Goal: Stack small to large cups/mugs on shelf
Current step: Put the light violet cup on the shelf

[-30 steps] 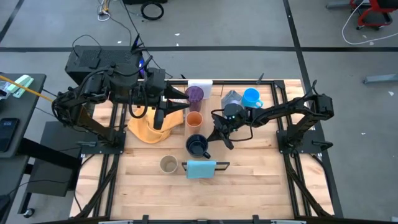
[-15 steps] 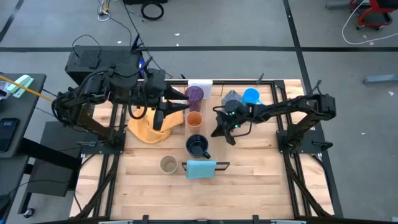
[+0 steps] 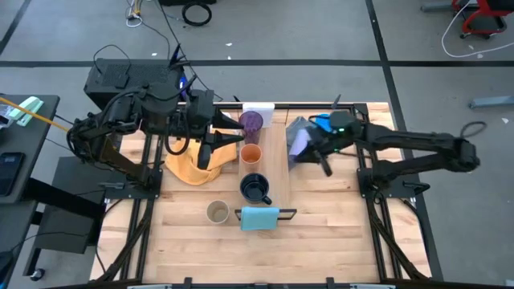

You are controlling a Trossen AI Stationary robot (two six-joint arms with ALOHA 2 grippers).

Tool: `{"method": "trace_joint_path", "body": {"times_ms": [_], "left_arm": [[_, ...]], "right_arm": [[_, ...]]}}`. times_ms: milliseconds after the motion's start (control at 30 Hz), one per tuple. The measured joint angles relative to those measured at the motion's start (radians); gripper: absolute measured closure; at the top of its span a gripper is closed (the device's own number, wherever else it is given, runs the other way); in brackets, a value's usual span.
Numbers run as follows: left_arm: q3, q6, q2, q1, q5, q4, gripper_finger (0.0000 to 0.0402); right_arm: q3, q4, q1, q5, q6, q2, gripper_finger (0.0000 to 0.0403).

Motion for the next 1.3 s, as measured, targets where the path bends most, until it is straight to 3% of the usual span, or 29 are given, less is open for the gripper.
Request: {"method": "trace_joint_path", "body": {"times_ms": [267, 467, 800, 967, 1300], "left_arm": [[0.0, -0.039, 0.0, -0.022, 0.001, -0.133, 0.0254], [0.0, -0.111, 0.0, -0.033, 0.0, -0.239, 0.0262], [0.0, -0.126, 0.0, -0.033, -0.002, -0.314, 0.027], [0.0, -0.123, 0.015, -0.033, -0.041, -0.378, 0.0269], [0.0, -0.113, 0.048, -0.033, -0.088, -0.454, 0.0279]], "right_arm": [[0.0, -0.134, 0.0, 0.004, 0.138, -0.262, 0.038], [0.001, -0.184, 0.0, 0.004, 0.185, -0.344, 0.0377], [0.002, -0.366, 0.023, 0.025, 0.158, -0.271, 0.0364], [0.002, -0.346, 0.086, 0.068, 0.137, -0.206, 0.035], [0.002, -0.327, 0.141, 0.247, -0.022, -0.082, 0.0277]]}}
